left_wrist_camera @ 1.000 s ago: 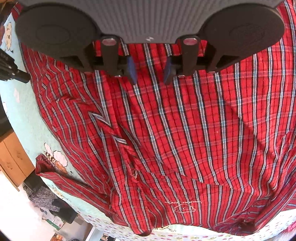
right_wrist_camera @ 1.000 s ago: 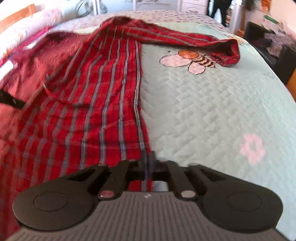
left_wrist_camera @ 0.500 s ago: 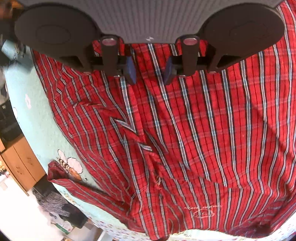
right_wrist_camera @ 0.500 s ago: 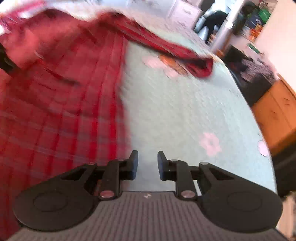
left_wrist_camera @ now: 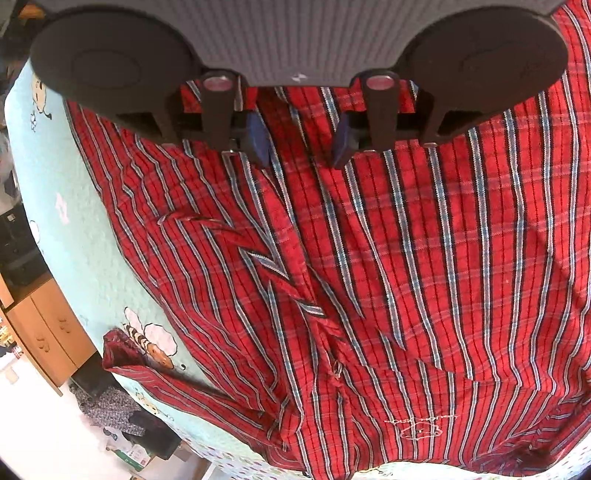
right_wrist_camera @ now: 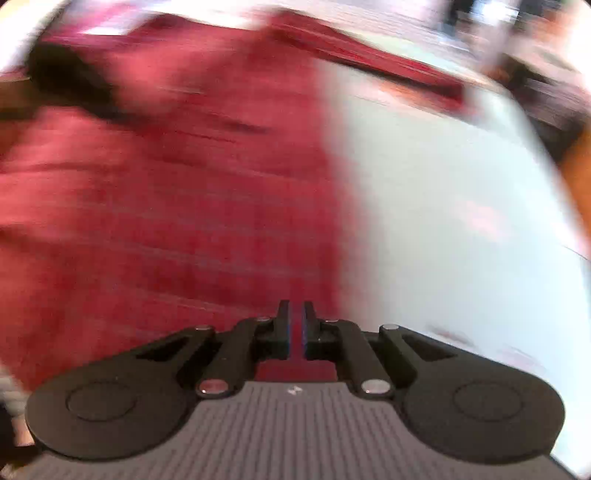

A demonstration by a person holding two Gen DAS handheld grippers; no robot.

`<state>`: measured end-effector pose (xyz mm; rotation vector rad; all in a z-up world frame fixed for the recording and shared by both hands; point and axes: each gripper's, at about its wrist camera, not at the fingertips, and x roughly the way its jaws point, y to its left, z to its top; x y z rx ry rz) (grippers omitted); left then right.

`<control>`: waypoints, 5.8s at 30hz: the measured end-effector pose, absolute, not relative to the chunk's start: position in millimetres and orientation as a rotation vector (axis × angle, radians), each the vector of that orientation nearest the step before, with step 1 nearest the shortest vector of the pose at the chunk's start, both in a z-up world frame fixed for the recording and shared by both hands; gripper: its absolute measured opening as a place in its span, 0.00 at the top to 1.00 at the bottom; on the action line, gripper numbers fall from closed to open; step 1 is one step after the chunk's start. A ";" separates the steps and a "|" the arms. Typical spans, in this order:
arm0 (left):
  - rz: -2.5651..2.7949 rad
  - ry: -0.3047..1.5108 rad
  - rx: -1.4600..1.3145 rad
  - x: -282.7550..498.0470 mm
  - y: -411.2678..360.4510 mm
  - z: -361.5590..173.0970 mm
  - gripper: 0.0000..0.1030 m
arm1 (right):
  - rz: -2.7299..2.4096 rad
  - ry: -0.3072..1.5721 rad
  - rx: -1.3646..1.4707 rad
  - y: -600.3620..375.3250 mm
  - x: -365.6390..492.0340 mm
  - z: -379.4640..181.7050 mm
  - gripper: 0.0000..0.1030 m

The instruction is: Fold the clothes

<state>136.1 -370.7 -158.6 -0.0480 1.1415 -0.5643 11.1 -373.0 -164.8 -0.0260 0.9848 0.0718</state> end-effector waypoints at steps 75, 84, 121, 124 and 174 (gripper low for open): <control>-0.474 0.872 -0.224 239.5 -332.4 -116.7 0.52 | -0.301 0.860 0.297 -600.8 29.8 -179.5 0.38; -0.388 0.737 -0.094 336.2 -377.6 -74.6 0.39 | -0.186 0.551 0.426 -599.8 121.2 -154.5 0.36; -0.327 0.229 0.981 482.4 -569.3 -153.8 0.27 | -0.032 0.308 0.784 -604.2 206.1 -243.0 0.23; -0.348 0.202 0.982 479.2 -578.0 -151.9 0.25 | -0.033 0.307 0.784 -603.9 207.4 -243.9 0.24; -0.072 1.045 -0.552 644.8 -373.8 -112.8 0.43 | -0.029 0.294 0.801 -604.8 212.6 -249.7 0.26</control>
